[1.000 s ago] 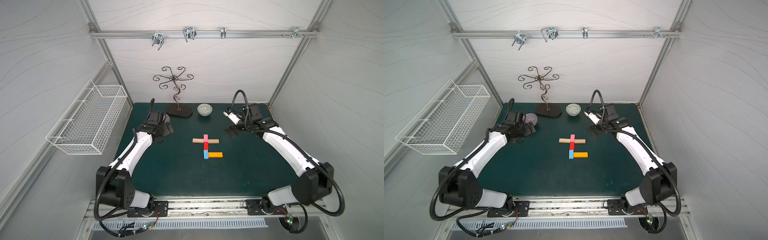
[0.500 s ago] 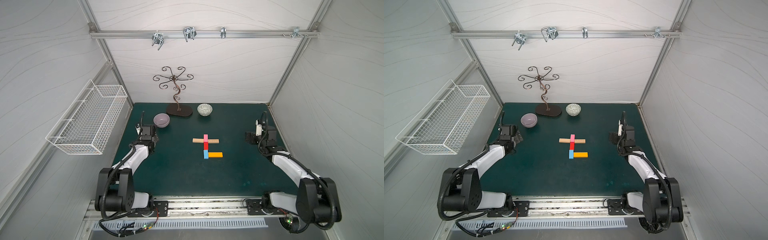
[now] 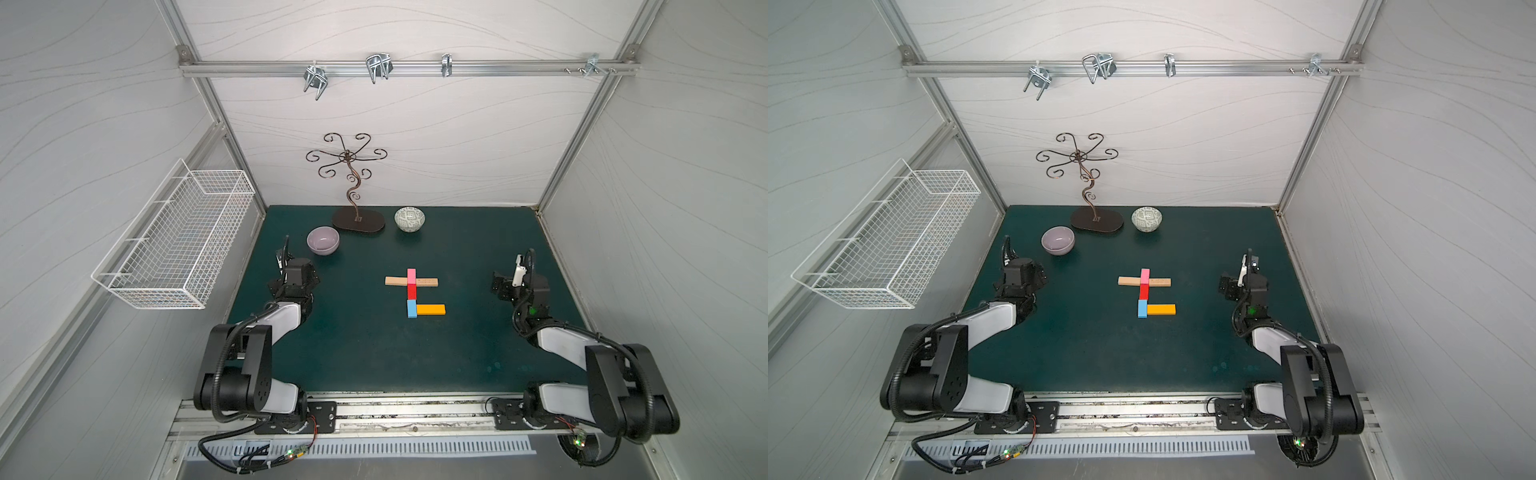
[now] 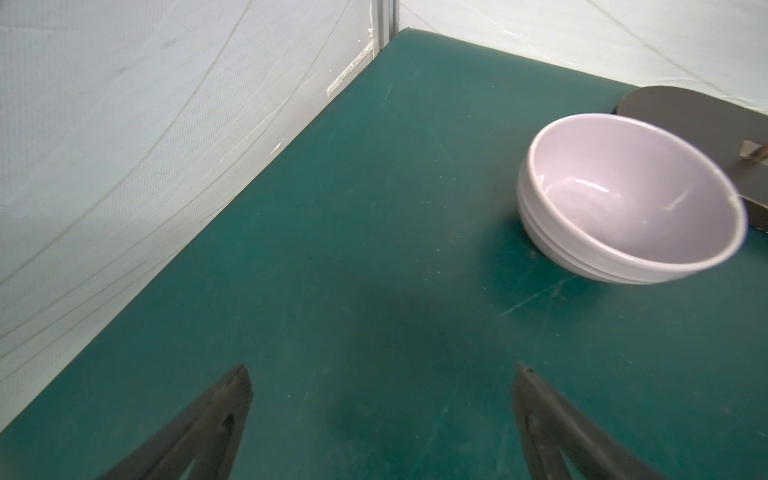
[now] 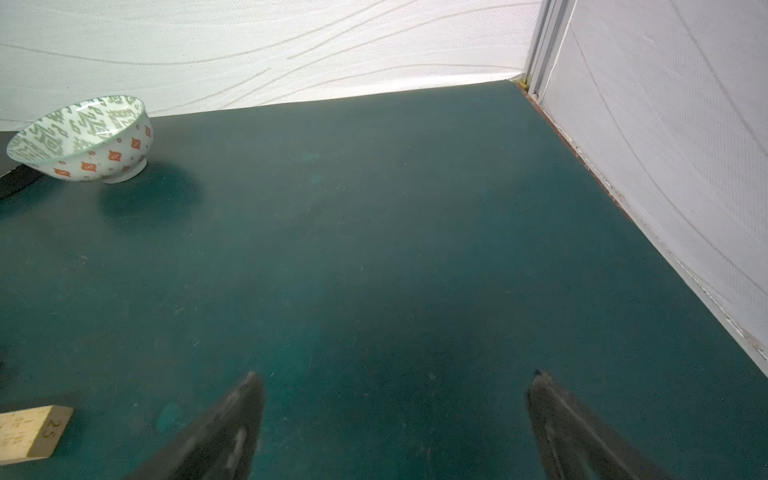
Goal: Assemble the letter t with building blocks
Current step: Reset both arms
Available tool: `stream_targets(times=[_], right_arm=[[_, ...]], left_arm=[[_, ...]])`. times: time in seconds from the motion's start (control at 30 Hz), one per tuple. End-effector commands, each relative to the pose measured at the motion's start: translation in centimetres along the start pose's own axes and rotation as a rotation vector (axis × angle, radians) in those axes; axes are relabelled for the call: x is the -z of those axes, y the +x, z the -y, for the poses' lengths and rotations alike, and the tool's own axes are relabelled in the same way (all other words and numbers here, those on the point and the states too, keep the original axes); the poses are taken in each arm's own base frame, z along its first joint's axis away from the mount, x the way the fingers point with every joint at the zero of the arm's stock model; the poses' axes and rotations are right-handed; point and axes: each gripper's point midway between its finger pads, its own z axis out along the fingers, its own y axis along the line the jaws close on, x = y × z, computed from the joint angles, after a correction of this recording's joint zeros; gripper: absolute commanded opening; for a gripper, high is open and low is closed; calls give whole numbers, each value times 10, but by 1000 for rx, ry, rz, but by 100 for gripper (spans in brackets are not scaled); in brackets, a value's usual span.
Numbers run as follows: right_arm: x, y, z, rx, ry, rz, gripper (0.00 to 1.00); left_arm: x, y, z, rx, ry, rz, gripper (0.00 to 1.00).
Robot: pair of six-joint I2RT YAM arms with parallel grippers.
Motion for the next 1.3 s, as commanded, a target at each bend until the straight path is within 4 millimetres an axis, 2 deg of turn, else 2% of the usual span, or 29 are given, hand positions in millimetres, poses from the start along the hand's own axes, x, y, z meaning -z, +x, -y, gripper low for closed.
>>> stream_targets(times=[0.0, 0.3, 0.37, 0.4, 0.5, 0.63, 0.67, 0.73, 1.27], right_arm=[[-3, -18, 2, 8, 4, 114, 99], [-15, 6, -2, 24, -20, 143, 99], [-15, 4, -4, 31, -35, 152, 99], [-16, 5, -5, 31, -40, 132, 99], [-23, 5, -17, 65, -100, 111, 99], [-35, 11, -50, 149, -278, -7, 99], [-38, 11, -50, 137, -287, -33, 99], [-43, 9, -37, 68, -252, -37, 99], [-42, 9, -37, 84, -244, -33, 99]], left_arm=[[-7, -17, 0, 36, 1, 105, 100], [2, -8, 35, -62, 205, 162, 100], [2, -1, 37, -65, 225, 189, 100], [2, -5, 38, -68, 219, 224, 100], [2, -1, 37, -68, 213, 191, 100], [3, -1, 38, -69, 216, 187, 100], [2, -2, 38, -69, 214, 194, 100], [3, -1, 38, -70, 215, 186, 100], [4, -2, 38, -70, 213, 198, 100]])
